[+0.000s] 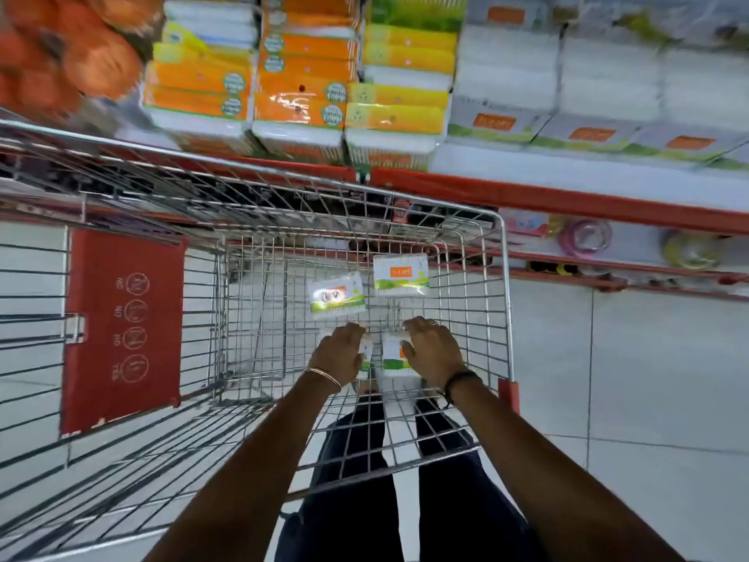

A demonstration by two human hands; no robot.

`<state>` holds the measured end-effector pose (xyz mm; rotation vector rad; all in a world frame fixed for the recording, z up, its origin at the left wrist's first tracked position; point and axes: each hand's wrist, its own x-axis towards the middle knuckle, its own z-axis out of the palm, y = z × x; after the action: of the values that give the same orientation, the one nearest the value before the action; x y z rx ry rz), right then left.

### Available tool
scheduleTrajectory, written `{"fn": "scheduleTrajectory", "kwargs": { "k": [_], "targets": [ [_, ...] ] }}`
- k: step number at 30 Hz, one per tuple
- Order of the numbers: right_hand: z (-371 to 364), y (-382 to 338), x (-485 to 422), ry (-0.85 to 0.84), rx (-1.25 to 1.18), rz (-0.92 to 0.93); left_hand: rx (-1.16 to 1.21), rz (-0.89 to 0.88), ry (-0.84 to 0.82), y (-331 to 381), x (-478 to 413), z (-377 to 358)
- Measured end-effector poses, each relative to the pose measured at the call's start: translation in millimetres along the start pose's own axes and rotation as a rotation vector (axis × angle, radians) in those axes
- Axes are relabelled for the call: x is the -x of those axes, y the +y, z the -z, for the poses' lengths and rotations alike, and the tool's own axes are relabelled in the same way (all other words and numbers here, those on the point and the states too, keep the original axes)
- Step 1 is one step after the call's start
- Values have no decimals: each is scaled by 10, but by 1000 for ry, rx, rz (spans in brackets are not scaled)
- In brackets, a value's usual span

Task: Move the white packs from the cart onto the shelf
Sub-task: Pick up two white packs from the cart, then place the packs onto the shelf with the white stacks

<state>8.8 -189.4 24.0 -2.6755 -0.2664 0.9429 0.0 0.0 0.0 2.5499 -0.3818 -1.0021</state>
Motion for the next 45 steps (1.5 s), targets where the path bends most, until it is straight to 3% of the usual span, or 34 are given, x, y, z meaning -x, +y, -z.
{"fn": "scheduleTrajectory", "kwargs": {
  "k": [2, 6, 10, 21, 34, 45],
  "targets": [
    [-130, 45, -97, -64, 4, -36, -83, 48, -78, -79, -69, -128],
    [-402, 174, -214, -179, 103, -56, -301, 77, -73, -251, -181, -412],
    [-545, 230, -264, -133, 130, -63, -357, 77, -88, -246, -323, -403],
    [-300, 93, -58, -142, -43, -42, -112, 139, -161, -66, -8, -16],
    [1193, -172, 548, 178, -193, -28, 25, 210, 275, 763, 649, 1066],
    [2568, -11, 1110, 464, -183, 41, 32, 13, 632, 1646, 712, 2075]
  ]
}}
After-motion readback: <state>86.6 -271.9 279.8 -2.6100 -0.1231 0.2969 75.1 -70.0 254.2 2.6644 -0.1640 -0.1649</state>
